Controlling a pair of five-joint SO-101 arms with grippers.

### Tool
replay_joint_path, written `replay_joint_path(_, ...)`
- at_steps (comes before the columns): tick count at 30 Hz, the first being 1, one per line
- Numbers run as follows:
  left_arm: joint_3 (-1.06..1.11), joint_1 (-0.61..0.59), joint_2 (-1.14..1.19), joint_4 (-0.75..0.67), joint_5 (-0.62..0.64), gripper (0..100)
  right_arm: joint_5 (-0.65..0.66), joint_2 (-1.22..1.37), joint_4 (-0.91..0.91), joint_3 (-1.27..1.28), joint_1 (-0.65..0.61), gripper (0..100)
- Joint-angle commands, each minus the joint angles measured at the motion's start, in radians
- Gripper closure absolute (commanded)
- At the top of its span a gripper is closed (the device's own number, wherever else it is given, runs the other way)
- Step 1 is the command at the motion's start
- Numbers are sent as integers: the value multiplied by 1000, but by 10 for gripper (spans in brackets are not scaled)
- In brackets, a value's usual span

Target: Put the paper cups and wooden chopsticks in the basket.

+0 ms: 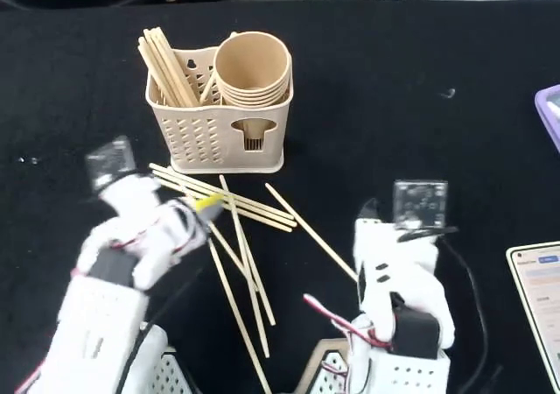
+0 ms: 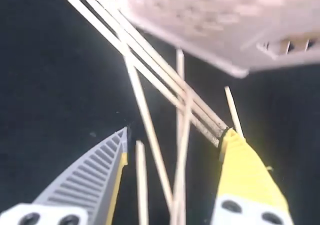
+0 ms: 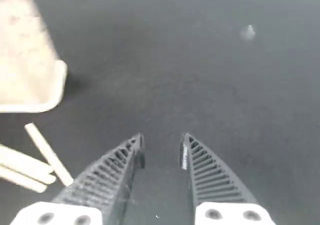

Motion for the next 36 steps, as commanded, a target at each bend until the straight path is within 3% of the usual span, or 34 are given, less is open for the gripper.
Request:
replay_joint_path(1, 18, -228, -216, 32, -201, 704, 98, -65, 80, -113, -133, 873)
replay_joint_path(7, 259, -475, -506, -20, -476, 704, 104, 249, 106, -335, -319, 873)
replay_joint_path(11, 381, -552, -658, -38, -453, 704, 98, 587, 135, -507, -483, 872)
replay_joint_path(14, 384, -561, -624, -43, -431, 704, 97, 816, 132, -549, -646, 871)
replay_joint_path(18, 390, -558, -617, -38, -433, 704, 77, 1058, -2, -532, -789, 871)
replay_joint_path(26, 403, -556, -617, -40, -431, 705, -72, 1372, -298, -536, -885, 871)
replay_joint_path(36, 406, -522, -617, -37, -440, 705, -66, 1672, -339, -671, -822, 870)
